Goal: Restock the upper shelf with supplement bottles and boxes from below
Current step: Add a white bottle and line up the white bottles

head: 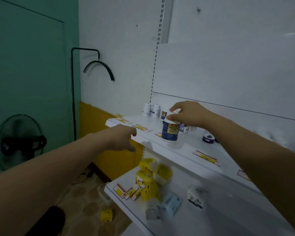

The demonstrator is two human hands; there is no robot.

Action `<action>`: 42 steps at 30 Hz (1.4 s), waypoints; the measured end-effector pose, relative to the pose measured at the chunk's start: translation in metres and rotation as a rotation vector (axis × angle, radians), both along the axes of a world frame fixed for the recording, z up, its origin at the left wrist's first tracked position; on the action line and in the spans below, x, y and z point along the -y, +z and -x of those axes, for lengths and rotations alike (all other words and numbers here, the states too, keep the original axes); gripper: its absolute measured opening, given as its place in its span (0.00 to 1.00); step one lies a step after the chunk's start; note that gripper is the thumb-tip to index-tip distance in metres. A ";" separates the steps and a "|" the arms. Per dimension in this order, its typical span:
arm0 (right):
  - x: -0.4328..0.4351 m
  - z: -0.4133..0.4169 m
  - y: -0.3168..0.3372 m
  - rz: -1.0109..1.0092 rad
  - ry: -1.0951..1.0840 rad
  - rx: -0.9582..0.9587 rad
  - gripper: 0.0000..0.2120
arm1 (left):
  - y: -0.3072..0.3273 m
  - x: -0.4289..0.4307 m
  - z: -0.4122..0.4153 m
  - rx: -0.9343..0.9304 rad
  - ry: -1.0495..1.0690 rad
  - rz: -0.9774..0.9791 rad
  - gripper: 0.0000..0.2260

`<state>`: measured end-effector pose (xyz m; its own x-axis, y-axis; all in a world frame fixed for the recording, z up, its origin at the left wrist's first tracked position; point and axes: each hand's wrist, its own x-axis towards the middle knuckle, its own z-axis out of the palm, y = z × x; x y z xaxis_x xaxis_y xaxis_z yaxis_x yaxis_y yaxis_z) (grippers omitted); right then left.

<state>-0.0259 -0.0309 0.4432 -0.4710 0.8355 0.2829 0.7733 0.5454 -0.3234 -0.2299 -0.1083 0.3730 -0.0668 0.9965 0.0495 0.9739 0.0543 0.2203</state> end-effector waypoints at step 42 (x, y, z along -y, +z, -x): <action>-0.329 0.192 -0.040 0.129 -0.795 0.152 0.22 | -0.020 -0.439 0.224 0.136 -0.600 0.077 0.23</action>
